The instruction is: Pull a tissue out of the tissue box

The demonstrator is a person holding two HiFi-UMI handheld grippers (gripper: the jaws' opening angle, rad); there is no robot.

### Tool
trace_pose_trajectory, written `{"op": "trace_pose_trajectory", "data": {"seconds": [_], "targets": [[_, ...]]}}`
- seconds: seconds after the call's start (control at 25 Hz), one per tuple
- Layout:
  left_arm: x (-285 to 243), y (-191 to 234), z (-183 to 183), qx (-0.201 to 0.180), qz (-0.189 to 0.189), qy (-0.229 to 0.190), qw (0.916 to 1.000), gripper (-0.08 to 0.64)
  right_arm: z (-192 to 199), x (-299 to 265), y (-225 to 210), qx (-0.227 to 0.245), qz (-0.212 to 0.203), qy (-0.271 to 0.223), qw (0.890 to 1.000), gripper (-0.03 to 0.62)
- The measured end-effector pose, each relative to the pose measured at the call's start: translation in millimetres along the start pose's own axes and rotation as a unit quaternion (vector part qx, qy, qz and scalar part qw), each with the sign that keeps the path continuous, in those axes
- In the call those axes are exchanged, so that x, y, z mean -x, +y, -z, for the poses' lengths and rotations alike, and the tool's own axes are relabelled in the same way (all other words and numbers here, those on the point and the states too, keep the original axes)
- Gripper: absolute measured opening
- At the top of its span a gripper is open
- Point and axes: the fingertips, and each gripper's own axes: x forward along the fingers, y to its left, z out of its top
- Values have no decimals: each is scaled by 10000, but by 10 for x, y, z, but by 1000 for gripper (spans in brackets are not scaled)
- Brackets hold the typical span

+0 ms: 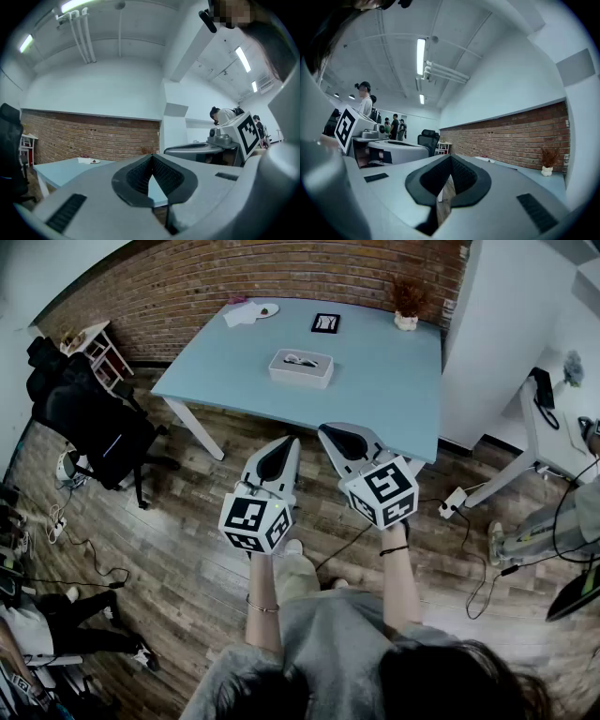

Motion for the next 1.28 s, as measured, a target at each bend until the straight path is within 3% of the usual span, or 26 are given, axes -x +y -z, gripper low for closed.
{"op": "trace_pose_trajectory", "data": {"seconds": [0.88, 1.28], "targets": [[-85, 183, 138, 107, -157, 209, 9996, 3, 79, -135, -185, -473, -98, -100, 9988, -2], [-555, 786, 233, 209, -72, 317, 9993, 3, 197, -802, -507, -476, -105, 78, 9988, -2]]}}
